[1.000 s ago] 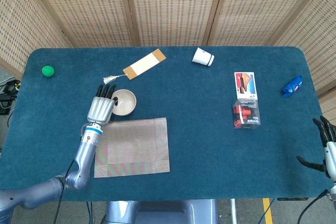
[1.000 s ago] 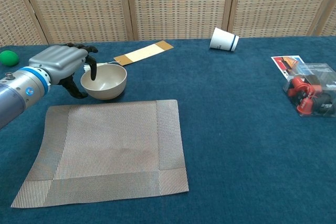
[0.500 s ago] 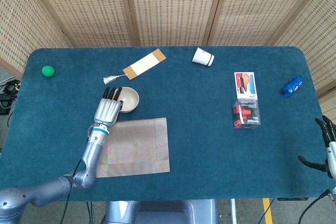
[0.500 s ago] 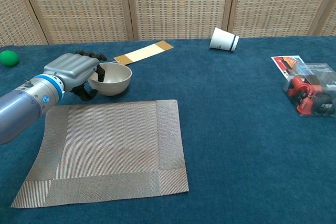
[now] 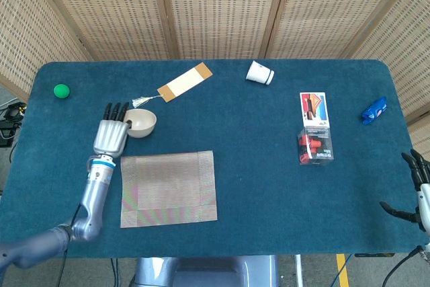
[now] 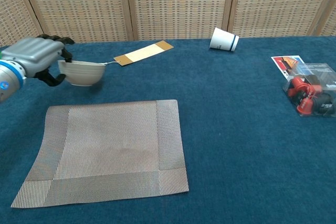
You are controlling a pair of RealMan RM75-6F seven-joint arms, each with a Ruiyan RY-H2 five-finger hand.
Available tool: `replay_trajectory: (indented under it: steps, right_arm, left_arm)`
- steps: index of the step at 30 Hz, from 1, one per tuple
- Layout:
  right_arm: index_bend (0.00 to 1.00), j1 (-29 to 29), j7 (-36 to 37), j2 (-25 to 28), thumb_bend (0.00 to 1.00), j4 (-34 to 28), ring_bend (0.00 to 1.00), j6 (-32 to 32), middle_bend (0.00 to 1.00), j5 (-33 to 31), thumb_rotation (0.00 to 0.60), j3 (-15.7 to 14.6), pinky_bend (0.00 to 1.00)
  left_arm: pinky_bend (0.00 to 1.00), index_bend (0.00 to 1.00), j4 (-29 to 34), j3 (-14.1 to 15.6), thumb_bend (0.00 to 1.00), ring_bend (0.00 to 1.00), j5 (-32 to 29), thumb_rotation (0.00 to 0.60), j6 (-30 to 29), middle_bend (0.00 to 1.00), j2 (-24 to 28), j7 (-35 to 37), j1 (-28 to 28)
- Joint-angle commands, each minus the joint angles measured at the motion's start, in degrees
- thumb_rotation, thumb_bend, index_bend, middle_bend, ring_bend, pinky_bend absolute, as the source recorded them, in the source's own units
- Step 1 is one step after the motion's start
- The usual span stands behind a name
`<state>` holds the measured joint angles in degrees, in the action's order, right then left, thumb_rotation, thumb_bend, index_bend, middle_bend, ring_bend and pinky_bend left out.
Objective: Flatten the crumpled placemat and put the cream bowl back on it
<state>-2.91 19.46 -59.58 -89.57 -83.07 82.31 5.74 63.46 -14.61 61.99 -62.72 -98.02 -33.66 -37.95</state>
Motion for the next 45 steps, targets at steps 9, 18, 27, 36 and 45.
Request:
replay_trajectory:
  steps: [9, 18, 27, 36, 45]
  right_arm:
    - [0.01, 0.20, -0.75, 0.09, 0.06, -0.75, 0.00, -0.44, 0.00, 0.94, 0.600, -0.47, 0.00]
    - [0.01, 0.40, -1.75, 0.03, 0.06, -1.53, 0.00, -1.08, 0.00, 1.74, 0.600, -0.81, 0.00]
    - [0.01, 0.67, -2.33, 0.06, 0.06, -2.17, 0.00, -1.67, 0.00, 2.34, 0.600, -1.10, 0.00]
    - [0.01, 1.26, -2.88, 0.47, 0.06, -3.29, 0.00, -3.30, 0.00, 4.23, 0.600, -1.74, 0.00]
    - [0.01, 1.94, -3.99, 0.77, 0.06, -4.59, 0.00, -4.96, 0.00, 6.16, 0.600, -2.53, 0.00]
  left_arm:
    - [0.00, 0.70, -1.33, 1.65, 0.67, 0.00, 0.29, 0.600, -1.01, 0.00, 6.30, 6.59, 4.75]
    - [0.00, 0.67, -3.88, 4.70, 0.67, 0.00, 1.83, 0.600, -0.16, 0.00, 8.28, 10.25, 7.67]
    - [0.00, 0.59, -3.93, 7.37, 0.60, 0.00, 4.38, 0.600, -0.11, 0.00, 9.00, 13.61, 9.89]
    - [0.00, 0.42, -1.42, 9.78, 0.40, 0.00, 7.52, 0.600, -0.73, 0.00, 11.00, 18.14, 12.37]
    - [0.00, 0.30, 2.74, 12.23, 0.34, 0.00, 12.21, 0.600, -3.57, 0.00, 14.90, 21.75, 14.80]
